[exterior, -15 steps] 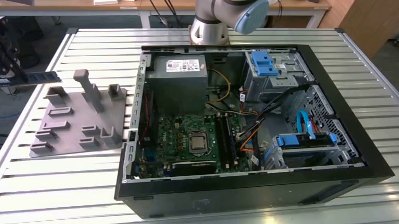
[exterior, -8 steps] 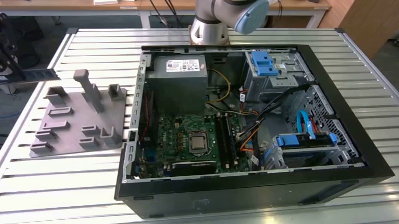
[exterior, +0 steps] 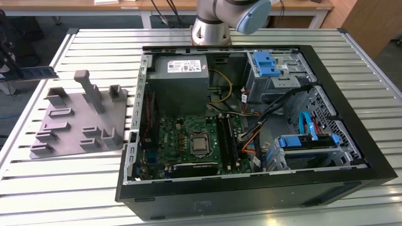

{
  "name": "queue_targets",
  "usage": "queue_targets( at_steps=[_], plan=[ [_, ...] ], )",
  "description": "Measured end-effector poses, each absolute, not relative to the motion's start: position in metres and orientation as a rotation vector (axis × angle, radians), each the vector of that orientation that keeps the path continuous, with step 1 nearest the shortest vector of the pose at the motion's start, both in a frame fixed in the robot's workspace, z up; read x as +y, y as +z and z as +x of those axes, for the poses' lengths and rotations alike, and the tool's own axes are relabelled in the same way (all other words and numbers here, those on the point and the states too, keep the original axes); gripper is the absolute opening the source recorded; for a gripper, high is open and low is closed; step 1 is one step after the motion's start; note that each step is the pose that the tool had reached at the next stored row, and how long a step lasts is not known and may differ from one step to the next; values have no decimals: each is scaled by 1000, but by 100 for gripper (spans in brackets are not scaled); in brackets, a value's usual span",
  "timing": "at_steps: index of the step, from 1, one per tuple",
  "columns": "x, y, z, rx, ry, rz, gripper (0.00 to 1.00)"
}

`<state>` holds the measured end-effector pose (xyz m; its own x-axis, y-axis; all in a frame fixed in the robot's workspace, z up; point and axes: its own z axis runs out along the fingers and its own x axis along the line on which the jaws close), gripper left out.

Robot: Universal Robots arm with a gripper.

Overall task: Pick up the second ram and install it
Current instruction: 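Pick up the second ram and move it above second insertion slot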

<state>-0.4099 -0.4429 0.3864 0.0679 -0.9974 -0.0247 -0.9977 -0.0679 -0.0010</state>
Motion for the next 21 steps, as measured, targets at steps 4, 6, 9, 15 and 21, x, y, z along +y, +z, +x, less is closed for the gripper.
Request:
queue_targets(
  at_steps=[4,6,9,15,21],
  plan=[
    [-443,390,-410,2133,27,-2283,14],
    [-443,392,-410,2133,27,-2283,14],
    [-443,394,-410,2133,27,-2283,14],
    [-443,400,-410,2132,27,-2283,14],
    [-443,405,-410,2133,27,-2283,14]
  ],
)
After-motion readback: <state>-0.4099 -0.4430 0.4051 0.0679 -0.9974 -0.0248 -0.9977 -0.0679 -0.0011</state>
